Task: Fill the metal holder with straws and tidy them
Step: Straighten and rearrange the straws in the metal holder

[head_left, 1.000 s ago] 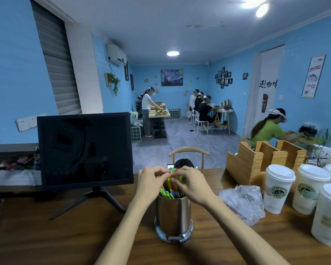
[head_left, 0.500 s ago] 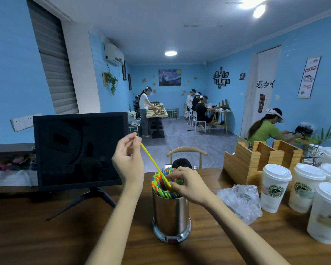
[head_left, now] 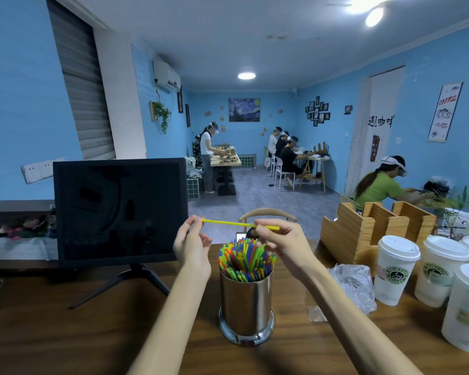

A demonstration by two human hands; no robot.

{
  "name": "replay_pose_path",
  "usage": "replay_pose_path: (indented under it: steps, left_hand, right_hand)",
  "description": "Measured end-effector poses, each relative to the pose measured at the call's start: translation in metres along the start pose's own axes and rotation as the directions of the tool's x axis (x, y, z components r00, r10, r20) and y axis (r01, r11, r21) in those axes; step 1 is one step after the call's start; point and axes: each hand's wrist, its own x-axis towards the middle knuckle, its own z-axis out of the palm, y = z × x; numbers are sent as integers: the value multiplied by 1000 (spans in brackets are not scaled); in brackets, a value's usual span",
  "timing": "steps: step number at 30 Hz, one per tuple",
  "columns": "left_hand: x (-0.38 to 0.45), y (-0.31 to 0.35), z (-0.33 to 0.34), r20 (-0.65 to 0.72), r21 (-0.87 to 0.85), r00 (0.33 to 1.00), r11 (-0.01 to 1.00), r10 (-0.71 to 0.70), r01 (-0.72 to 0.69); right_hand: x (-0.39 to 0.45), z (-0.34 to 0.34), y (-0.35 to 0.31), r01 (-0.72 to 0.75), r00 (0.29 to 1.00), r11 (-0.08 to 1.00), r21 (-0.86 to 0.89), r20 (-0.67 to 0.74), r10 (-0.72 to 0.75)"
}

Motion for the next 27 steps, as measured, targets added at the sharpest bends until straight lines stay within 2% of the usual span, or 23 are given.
replay_pose_path:
  steps: [3, 5, 6, 8, 10, 11, 13, 15, 18, 21, 23, 25, 27]
  left_hand:
    - [-2, -6, -4, 198, 71, 976, 994, -94, 81]
    - [0, -11, -10, 286, 330, 955, 944, -77, -23]
    - [1, -14, -13, 320, 492, 946, 861, -44, -126]
    - [1, -19, -19, 404, 715, 914, 609, 43, -344]
    - [-1, -20, -20, 480, 799, 872, 361, 100, -481]
    - [-2, -21, -21, 503, 806, 858, 301, 106, -510]
    - [-1, -24, -22, 540, 790, 836, 283, 97, -544]
    - [-2, -27, -23, 589, 765, 803, 256, 95, -591]
    - [-4, -32, -26, 644, 732, 762, 234, 72, -640]
    - [-3, -32, -27, 674, 711, 735, 207, 72, -672]
    - [-2, -30, -27, 689, 699, 721, 195, 70, -688]
    - [-1, -29, -28, 699, 684, 712, 223, 72, -694]
    - [-2, -28, -30, 699, 674, 709, 251, 88, -695]
  right_hand:
    - [9, 1, -10, 85, 992, 995, 56, -98, -79]
    - [15, 1, -17, 158, 973, 986, -55, -160, -164]
    - [18, -1, -20, 200, 956, 968, -150, -185, -226]
    - [24, -4, -24, 278, 915, 904, -325, -196, -352]
    - [29, -8, -26, 318, 890, 819, -477, -146, -431]
    - [31, -10, -24, 323, 885, 762, -562, -105, -453]
    - [33, -13, -12, 319, 881, 621, -716, -17, -472]
    - [31, -14, 6, 305, 900, 511, -803, 67, -431]
    - [26, -16, 30, 289, 930, 419, -861, 149, -335]
    - [23, -23, 43, 292, 929, 297, -909, 195, -314]
    - [22, -25, 49, 274, 950, 251, -928, 221, -221]
    - [19, -25, 54, 255, 965, 218, -942, 232, -125]
    - [18, -26, 55, 273, 960, 182, -945, 256, -109]
